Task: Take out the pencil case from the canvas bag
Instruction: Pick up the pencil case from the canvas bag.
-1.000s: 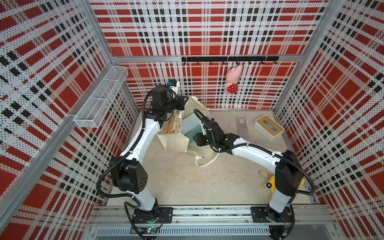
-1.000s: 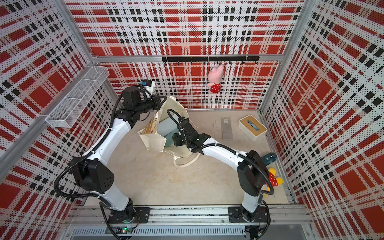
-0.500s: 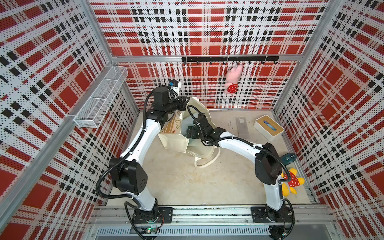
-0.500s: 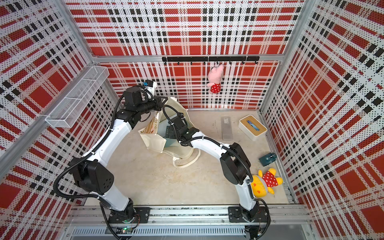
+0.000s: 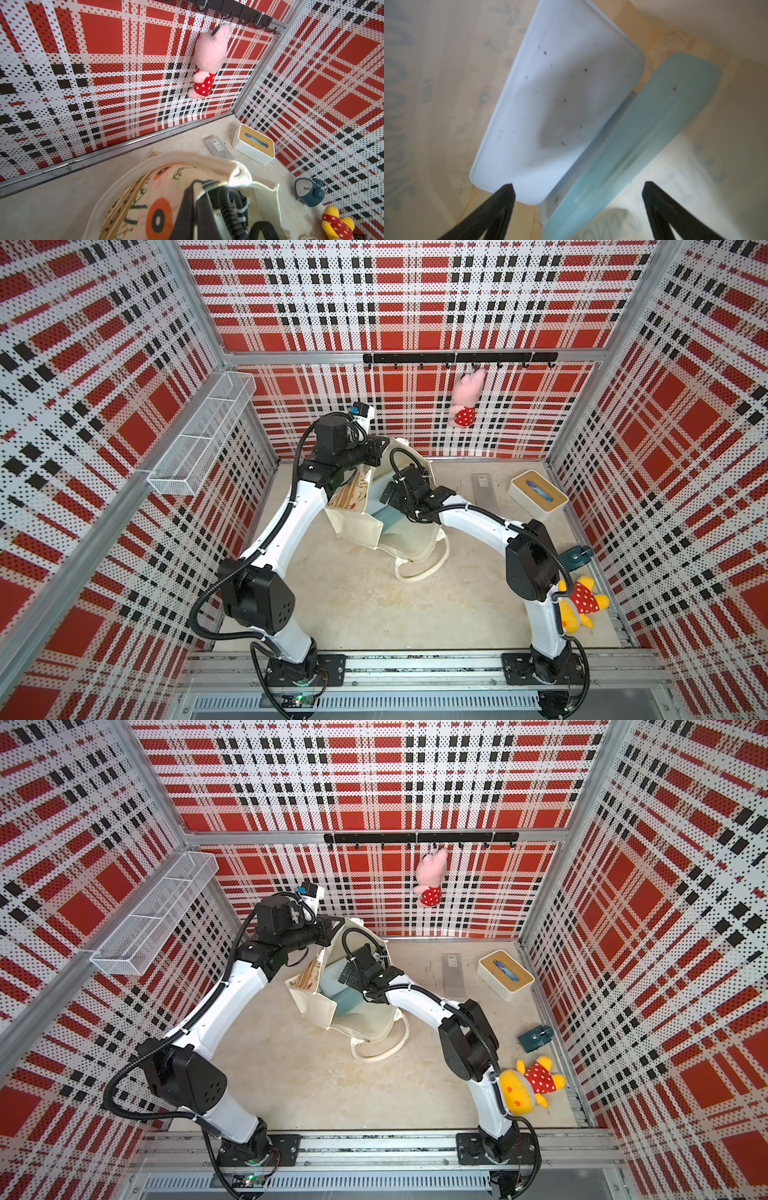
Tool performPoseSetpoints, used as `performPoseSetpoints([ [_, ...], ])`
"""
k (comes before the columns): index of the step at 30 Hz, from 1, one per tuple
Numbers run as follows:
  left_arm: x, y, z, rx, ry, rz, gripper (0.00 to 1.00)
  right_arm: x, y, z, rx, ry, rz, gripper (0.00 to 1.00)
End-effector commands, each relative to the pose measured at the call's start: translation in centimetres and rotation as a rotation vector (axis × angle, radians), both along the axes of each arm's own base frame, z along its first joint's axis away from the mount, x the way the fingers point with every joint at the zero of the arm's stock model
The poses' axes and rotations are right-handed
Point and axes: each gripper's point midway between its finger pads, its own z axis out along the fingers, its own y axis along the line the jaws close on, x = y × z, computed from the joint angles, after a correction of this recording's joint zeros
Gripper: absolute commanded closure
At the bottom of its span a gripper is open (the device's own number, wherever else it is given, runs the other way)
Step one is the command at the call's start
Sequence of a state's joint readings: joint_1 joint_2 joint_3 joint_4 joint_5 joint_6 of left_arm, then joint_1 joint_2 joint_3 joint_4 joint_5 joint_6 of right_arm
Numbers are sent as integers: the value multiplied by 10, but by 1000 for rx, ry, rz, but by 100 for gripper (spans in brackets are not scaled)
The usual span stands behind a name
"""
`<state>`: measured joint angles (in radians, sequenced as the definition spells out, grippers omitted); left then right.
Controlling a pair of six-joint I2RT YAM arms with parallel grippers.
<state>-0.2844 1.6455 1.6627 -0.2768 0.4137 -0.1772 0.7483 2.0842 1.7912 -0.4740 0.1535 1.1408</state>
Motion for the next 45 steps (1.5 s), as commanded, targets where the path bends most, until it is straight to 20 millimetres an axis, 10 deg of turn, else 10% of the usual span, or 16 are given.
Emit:
performPoseSetpoints([
  [1, -21, 2, 84, -68, -249, -20, 100, 2, -11, -10, -2, 59, -82, 0],
  [13, -21, 2, 84, -62, -248, -14, 100, 3, -28, -44, -72, 137, -123, 9],
  [45, -19, 3, 79, -55, -237, 1, 100, 10, -40, -23, -13, 13, -113, 75],
])
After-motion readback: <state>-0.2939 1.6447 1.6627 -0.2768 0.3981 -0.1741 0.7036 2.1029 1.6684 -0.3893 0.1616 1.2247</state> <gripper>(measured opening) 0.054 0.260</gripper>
